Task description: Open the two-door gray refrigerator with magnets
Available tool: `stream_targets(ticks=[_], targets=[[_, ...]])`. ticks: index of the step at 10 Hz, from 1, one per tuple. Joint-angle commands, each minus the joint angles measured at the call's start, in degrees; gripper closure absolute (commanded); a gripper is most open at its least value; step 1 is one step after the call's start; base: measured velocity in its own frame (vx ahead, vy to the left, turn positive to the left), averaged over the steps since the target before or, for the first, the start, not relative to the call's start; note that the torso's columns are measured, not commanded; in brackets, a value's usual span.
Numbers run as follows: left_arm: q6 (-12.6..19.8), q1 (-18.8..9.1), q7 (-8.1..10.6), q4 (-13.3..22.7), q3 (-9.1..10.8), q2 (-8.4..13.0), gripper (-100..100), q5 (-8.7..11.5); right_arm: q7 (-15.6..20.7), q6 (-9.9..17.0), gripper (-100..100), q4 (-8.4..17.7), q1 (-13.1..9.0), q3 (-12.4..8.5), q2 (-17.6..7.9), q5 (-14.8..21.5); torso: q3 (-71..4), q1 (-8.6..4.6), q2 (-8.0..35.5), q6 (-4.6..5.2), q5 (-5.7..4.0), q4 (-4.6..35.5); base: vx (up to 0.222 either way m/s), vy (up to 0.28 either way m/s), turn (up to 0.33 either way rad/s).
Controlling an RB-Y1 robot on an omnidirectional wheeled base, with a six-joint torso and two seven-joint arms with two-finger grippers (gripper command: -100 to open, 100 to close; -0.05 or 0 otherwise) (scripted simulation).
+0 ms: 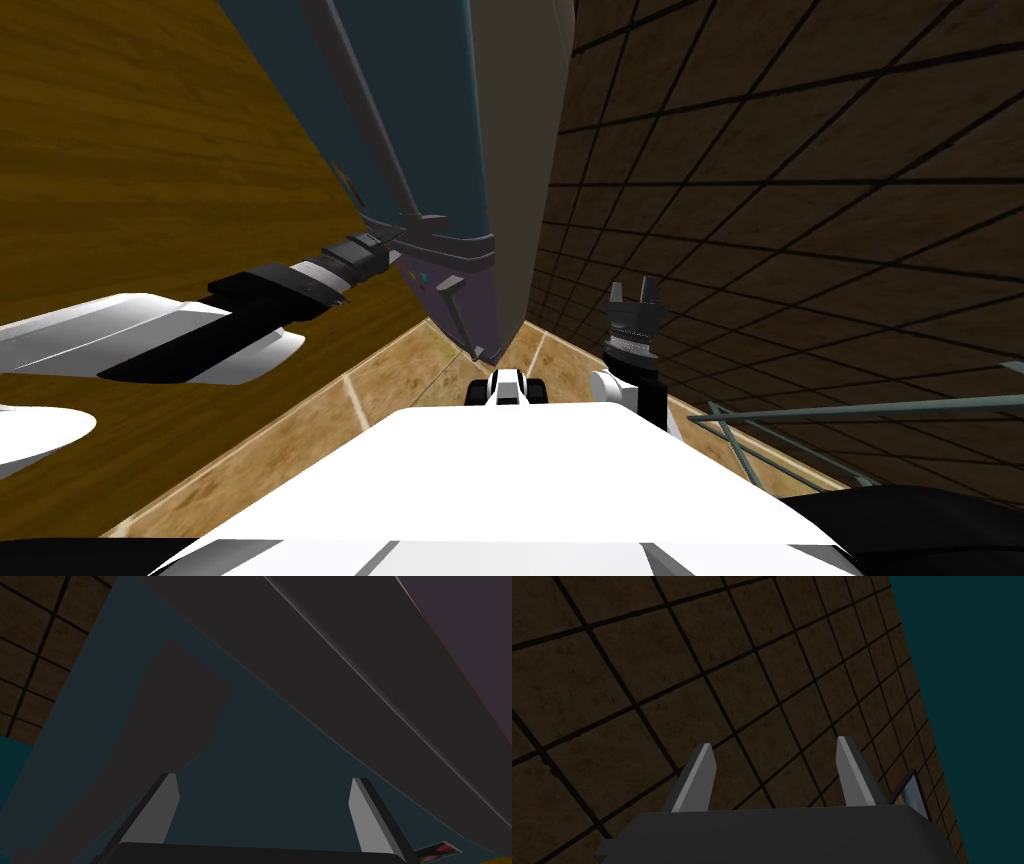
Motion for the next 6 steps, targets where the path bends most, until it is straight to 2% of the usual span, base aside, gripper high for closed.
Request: stream_targets(ticks=[1, 3, 4, 6], targets=[[3.2, 0.2, 1.9, -3.0, 1.73, 3.0, -100, -0.1, 0.0, 0.0, 0, 0.0, 0.0, 0.0, 0.0, 0.0, 0.0, -0.04, 0.0, 0.05, -0.04, 0.0, -0.004, -0.016, -0.064], [4.0, 0.2, 2.45, -4.7, 2.22, 4.0, -100, 0.0, 0.0, 0.0, 0, 0.0, 0.0, 0.0, 0.0, 0.0, -0.1, -0.33, -0.1, 0.14, -0.16, 0.0, -0.002, -0.011, -0.053], [3.7, 0.5, 2.39, -4.0, 2.68, 4.0, -100, 0.4, 0.0, 0.0, 0, 0.0, 0.0, 0.0, 0.0, 0.0, -0.1, -0.27, -0.1, 0.06, -0.12, 0.0, 0.0, 0.0, 0.0], [3.6, -0.3, 2.07, -0.4, 2.79, 4.5, -100, 0.8, 0.0, 0.0, 0, 0.0, 0.0, 0.0, 0.0, 0.0, 0.0, -0.04, 0.0, 0.15, -0.03, 0.0, -0.082, -0.002, -0.266]])
